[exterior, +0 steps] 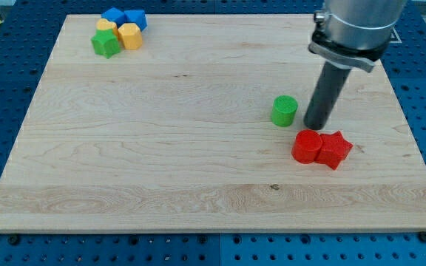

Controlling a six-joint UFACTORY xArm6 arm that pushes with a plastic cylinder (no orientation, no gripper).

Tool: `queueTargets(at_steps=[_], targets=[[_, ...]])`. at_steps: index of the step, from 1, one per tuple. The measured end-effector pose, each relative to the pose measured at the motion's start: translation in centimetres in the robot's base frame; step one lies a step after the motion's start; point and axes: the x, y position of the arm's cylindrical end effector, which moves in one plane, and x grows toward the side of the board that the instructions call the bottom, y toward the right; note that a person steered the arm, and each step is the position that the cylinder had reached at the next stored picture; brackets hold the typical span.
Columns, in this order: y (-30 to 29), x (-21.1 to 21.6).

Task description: Move green circle into the yellow hexagon

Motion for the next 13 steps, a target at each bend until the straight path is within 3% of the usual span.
queueTargets(at_steps=[2,4,5,8,11,13], targets=[[-11.3,-5.5],[-6.6,-4.1],[-5.3,-5.3],[-20.9,-10.5],[-21.5,-7.1],[-28.7,-9.8]])
